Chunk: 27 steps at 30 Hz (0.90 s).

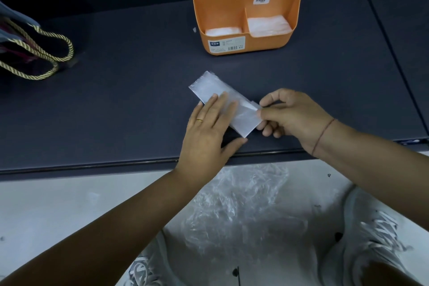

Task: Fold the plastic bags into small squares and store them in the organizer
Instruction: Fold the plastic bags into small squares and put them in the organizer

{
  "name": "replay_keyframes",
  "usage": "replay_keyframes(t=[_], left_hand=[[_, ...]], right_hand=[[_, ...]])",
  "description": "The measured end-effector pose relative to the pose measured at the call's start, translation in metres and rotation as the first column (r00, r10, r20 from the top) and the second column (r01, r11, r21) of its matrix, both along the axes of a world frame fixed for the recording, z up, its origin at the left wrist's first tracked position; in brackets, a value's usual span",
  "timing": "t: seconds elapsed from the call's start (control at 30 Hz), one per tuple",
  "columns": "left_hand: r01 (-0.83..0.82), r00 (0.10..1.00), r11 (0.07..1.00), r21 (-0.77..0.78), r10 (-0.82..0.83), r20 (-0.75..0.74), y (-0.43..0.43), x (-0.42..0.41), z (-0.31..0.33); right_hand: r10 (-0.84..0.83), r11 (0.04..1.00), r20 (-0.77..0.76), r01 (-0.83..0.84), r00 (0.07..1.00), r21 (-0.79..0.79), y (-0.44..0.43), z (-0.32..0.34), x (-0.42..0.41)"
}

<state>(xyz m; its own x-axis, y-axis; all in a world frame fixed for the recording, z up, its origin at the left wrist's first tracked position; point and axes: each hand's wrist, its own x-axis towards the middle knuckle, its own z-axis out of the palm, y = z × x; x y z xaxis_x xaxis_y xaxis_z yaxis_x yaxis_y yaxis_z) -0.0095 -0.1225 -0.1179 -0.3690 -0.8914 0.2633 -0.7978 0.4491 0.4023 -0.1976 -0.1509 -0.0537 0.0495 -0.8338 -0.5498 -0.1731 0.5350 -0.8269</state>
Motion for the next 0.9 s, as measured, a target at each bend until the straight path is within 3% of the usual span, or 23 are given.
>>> replay_keyframes(t=[0.1, 0.2, 0.3, 0.37, 0.43, 0.5, 0.63, 0.8, 0.9], left_hand=[[0.005, 0.995, 0.999, -0.051, -0.01, -0.099, 0.005, 0.001, -0.003], [0.013, 0.993, 0.999, -0.041, -0.018, -0.116, 0.012, 0.001, -0.004], [0.025, 0.989, 1.0, 0.008, -0.023, -0.144, 0.016, 0.002, -0.004], [0.041, 0.987, 0.999, 0.036, -0.035, -0.157, 0.018, 0.003, -0.004], [0.043, 0.984, 0.997, 0.066, -0.031, -0.175, 0.018, 0.003, -0.001], [0.032, 0.979, 0.994, 0.108, -0.01, -0.204, 0.019, 0.003, 0.002], [-0.015, 0.952, 0.982, 0.19, 0.072, -0.296, 0.019, 0.001, 0.004], [-0.207, 0.838, 0.921, 0.331, 0.341, -0.425, 0.015, -0.004, 0.016], [-0.278, 0.741, 0.857, 0.433, 0.479, -0.472, 0.007, -0.004, 0.023]], right_hand=[[0.13, 0.991, 0.007, -0.13, 0.991, 0.001, 0.011, 0.003, -0.003], [0.3, 0.936, -0.126, -0.317, 0.946, -0.152, 0.009, 0.008, -0.018], [0.531, 0.741, -0.277, -0.597, 0.801, -0.308, -0.009, 0.018, -0.038], [0.664, 0.586, -0.362, -0.756, 0.654, -0.291, -0.017, 0.014, -0.04], [0.695, 0.508, -0.427, -0.815, 0.578, -0.278, -0.02, 0.002, -0.032], [0.632, 0.526, -0.459, -0.781, 0.624, -0.338, -0.018, -0.013, -0.02], [0.413, 0.706, -0.391, -0.56, 0.823, -0.433, -0.016, -0.029, -0.013], [0.337, 0.811, -0.353, -0.459, 0.873, -0.363, -0.025, -0.024, -0.002], [0.307, 0.86, -0.407, -0.434, 0.86, -0.268, -0.033, -0.02, 0.009]])
